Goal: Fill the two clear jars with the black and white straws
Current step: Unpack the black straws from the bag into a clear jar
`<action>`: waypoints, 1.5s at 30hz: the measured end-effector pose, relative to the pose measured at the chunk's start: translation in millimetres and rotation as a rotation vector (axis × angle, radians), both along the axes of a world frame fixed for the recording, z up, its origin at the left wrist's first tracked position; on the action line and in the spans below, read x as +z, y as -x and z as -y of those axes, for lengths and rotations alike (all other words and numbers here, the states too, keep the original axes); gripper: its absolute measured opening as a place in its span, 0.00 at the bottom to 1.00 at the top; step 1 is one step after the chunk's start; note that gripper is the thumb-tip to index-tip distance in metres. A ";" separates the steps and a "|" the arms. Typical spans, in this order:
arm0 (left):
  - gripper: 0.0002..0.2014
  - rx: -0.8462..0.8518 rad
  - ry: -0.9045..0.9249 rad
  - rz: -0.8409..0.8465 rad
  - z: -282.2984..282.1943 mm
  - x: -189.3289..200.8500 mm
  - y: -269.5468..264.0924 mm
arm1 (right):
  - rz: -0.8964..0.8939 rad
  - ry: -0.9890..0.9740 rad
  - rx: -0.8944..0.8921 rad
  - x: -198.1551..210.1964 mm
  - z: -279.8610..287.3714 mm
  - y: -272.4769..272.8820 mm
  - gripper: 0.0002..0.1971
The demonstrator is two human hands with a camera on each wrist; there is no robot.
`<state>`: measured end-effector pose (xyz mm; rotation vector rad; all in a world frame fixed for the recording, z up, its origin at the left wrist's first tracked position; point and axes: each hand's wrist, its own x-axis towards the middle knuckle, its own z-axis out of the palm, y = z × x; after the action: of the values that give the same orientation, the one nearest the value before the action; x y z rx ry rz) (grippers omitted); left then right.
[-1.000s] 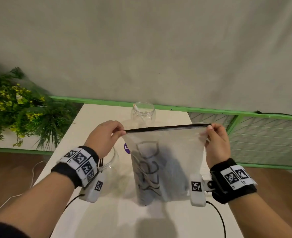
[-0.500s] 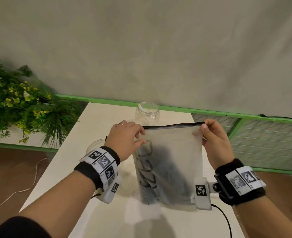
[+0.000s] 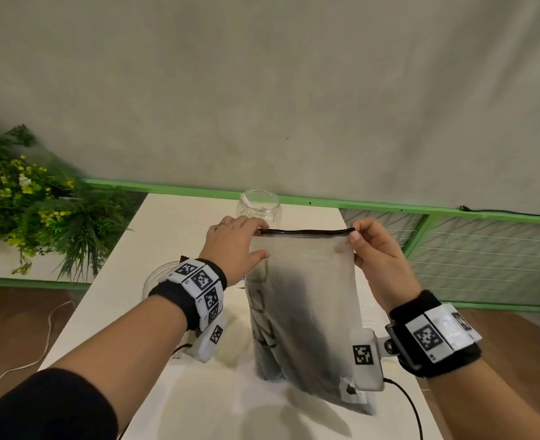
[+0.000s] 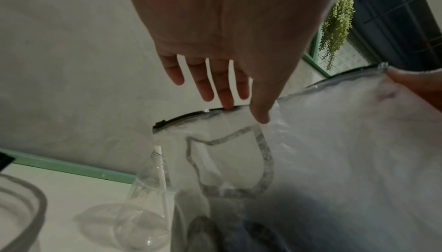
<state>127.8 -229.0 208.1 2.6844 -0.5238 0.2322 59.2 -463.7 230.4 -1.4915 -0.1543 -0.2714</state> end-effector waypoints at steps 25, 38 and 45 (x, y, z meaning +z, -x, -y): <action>0.22 -0.051 0.121 -0.473 -4.9 -10.6 16.2 | 0.218 0.633 -0.210 7.3 7.8 13.6 0.09; 0.32 -0.161 0.228 -0.370 -0.9 -26.7 25.9 | -0.087 2.077 0.170 -31.8 -10.3 -20.6 0.20; 0.20 -0.016 0.550 -0.431 -11.1 -22.4 21.2 | -0.003 1.293 0.263 -21.2 -15.0 -10.7 0.07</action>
<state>106.6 -217.9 185.7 2.1042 -0.2905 -0.1846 70.0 -448.7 209.2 -2.7114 -0.5942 0.0962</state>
